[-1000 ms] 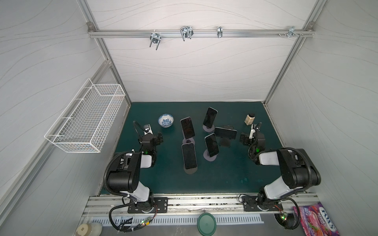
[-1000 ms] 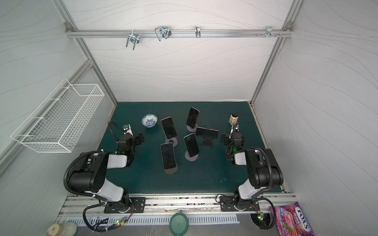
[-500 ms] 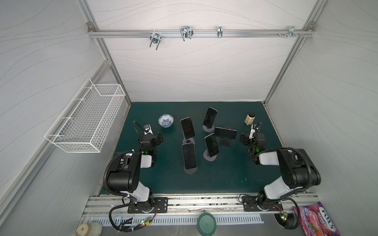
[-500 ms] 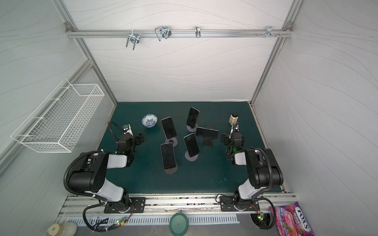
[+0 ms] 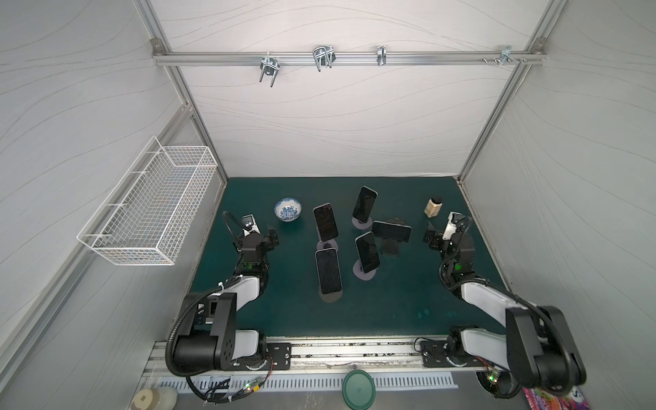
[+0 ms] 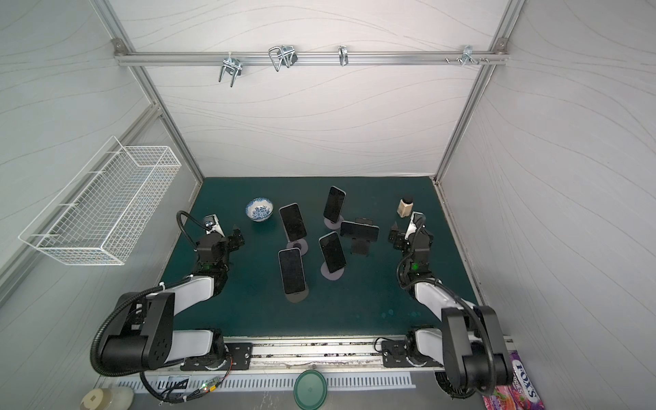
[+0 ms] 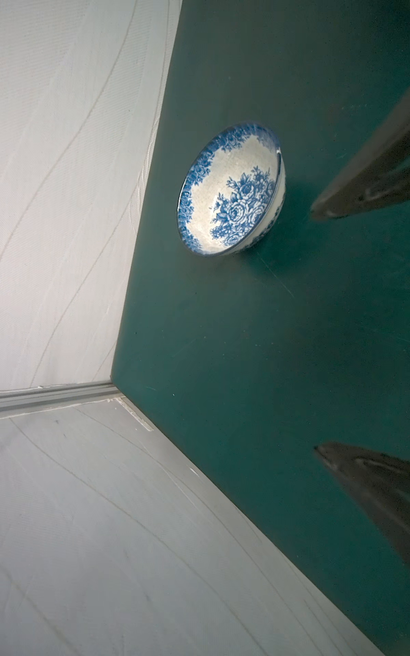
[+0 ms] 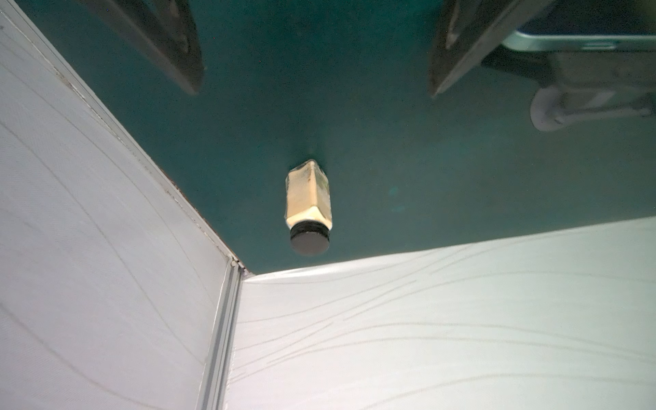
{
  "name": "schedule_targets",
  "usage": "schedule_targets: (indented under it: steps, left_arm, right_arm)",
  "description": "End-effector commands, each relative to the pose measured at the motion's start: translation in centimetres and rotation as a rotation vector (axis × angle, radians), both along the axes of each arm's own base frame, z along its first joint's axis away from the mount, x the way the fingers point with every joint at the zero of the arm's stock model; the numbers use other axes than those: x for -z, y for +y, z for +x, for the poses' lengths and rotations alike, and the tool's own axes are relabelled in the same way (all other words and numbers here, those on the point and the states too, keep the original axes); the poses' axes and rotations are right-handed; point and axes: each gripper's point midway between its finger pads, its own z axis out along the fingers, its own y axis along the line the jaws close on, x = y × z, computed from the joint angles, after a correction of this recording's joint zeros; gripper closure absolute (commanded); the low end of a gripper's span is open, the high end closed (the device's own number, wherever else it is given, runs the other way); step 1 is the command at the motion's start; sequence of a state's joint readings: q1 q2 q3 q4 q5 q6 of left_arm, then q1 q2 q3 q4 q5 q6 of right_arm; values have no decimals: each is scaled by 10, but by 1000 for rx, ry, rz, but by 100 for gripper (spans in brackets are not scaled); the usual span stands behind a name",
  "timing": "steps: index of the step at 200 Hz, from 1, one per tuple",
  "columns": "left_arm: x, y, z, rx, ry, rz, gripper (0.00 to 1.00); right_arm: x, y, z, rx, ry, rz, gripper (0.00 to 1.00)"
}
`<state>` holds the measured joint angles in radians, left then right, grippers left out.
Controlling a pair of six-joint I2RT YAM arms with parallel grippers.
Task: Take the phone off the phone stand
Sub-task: 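Raise both arms and move the grippers toward the phones on stands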
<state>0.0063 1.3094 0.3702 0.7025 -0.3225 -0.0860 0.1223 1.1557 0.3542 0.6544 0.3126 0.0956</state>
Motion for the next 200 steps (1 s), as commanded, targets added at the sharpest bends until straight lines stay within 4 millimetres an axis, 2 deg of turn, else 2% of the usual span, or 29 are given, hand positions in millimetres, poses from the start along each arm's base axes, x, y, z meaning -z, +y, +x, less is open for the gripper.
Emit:
schedule_targets:
  steps: [1, 37, 44, 62, 74, 104, 137, 168, 200]
  left_arm:
    - [-28, 5, 4, -32, -37, 5, 1]
    - [-55, -1, 7, 4, -23, -9, 1]
    - [-54, -4, 6, 18, 8, -19, 1]
    - [-73, -15, 7, 73, 7, -48, 3]
    - [-86, -23, 9, 112, 9, -68, 4]
    - [-102, -51, 7, 219, 52, -143, 5]
    - [-129, -78, 0, 324, 4, -214, 7]
    - [-154, -110, -15, 442, -8, -201, 8]
    - [-177, -142, -38, 577, -37, -191, 8]
  right_arm:
    - [7, -4, -13, 30, 62, 21, 1]
    - [-4, -13, -26, 77, 118, 29, 1]
    - [-8, -12, -28, 75, 122, 35, 1]
    - [-19, -7, -34, 54, 139, 76, 1]
    - [-28, 0, -38, 18, 163, 110, 1]
    - [-41, 27, -50, -79, 261, 276, 2]
    - [-70, 58, -62, -208, 295, 352, 5]
    - [-99, 82, -77, -321, 319, 366, 5]
    - [-118, 100, -93, -416, 361, 368, 6]
